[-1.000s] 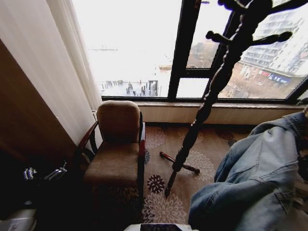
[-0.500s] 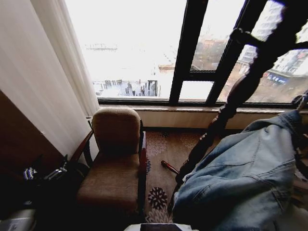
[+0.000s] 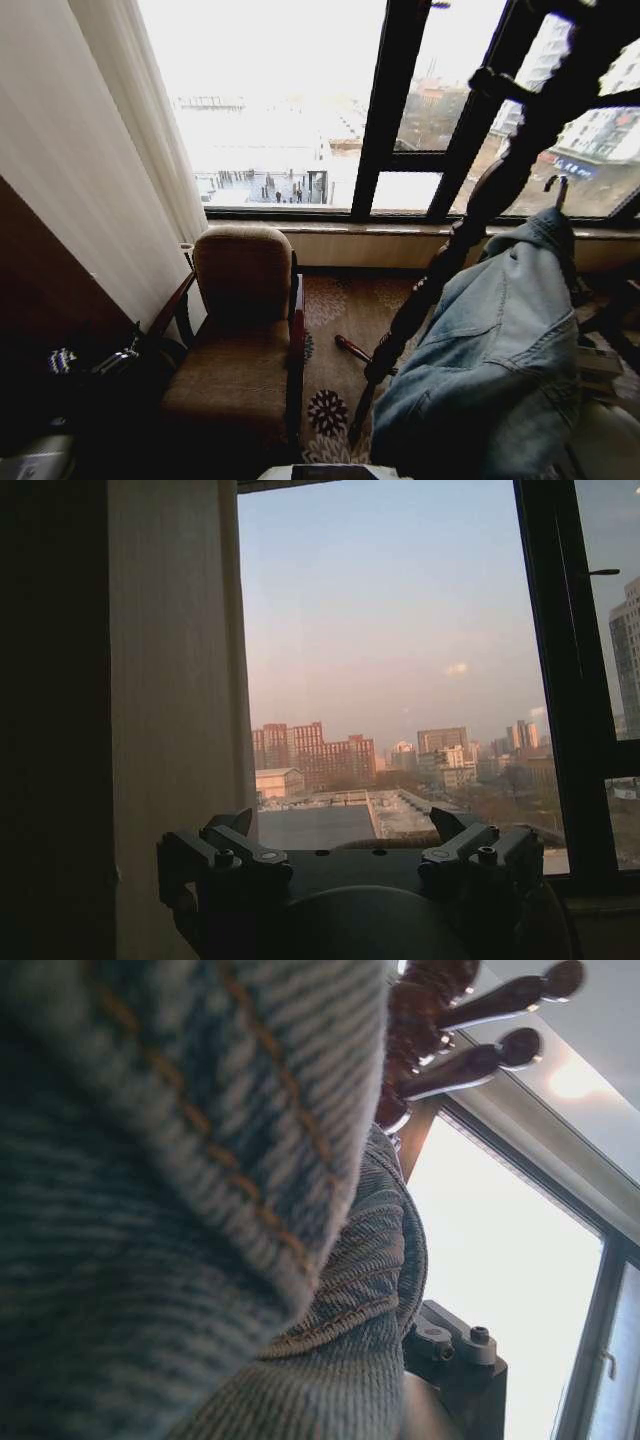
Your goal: Pick up the clothes from the bed and hang them on the clothes hanger.
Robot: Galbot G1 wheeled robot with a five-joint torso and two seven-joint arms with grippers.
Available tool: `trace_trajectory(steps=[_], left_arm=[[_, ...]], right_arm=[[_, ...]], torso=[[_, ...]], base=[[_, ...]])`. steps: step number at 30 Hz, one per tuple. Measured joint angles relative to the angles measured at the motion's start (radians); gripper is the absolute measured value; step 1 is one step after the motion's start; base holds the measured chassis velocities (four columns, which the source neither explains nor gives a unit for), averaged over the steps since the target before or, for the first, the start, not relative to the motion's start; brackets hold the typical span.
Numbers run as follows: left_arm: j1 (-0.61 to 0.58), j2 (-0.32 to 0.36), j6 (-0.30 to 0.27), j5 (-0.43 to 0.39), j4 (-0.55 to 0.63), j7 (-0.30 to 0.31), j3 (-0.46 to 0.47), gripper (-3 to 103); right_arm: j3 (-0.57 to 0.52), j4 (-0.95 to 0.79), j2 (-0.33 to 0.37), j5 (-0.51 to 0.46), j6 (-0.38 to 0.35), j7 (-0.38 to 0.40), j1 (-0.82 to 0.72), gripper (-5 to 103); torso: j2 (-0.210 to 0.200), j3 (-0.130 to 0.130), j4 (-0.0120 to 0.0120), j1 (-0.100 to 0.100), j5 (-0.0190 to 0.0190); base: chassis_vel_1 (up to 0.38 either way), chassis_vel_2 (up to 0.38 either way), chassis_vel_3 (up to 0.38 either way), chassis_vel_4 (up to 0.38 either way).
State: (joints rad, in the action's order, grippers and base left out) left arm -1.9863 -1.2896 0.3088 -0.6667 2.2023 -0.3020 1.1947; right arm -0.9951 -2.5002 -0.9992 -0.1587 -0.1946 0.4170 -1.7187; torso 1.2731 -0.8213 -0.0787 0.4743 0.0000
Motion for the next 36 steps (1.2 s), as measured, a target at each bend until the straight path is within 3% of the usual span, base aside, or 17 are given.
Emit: trace_trajectory(steps=[6,17,24,36], left_arm=[[0.000,0.000,0.000,0.000,0.000,0.000,0.000,100],[0.000,0.000,0.000,0.000,0.000,0.000,0.000,100],[0.000,0.000,0.000,0.000,0.000,0.000,0.000,100],[0.000,0.000,0.000,0.000,0.000,0.000,0.000,100]], right_arm=[[-0.028,0.000,0.070,-0.069,-0.025,-0.005,0.025,22],[-0.033,0.000,0.118,-0.076,-0.038,-0.016,0.048,22],[-0.059,0.000,0.183,-0.125,-0.066,-0.020,0.073,22],[-0.103,0.000,0.218,-0.087,-0.078,-0.059,0.050,22]], torso=[[0.000,0.000,0.0001,0.001,-0.0001],[0.000,0.000,0.0000,0.000,0.0000],[0.000,0.000,0.0000,0.000,-0.0001],[0.000,0.000,-0.0001,0.000,0.0000]], base=[[0.000,0.000,0.000,0.000],[0.000,0.000,0.000,0.000],[0.000,0.000,0.000,0.000],[0.000,0.000,0.000,0.000]])
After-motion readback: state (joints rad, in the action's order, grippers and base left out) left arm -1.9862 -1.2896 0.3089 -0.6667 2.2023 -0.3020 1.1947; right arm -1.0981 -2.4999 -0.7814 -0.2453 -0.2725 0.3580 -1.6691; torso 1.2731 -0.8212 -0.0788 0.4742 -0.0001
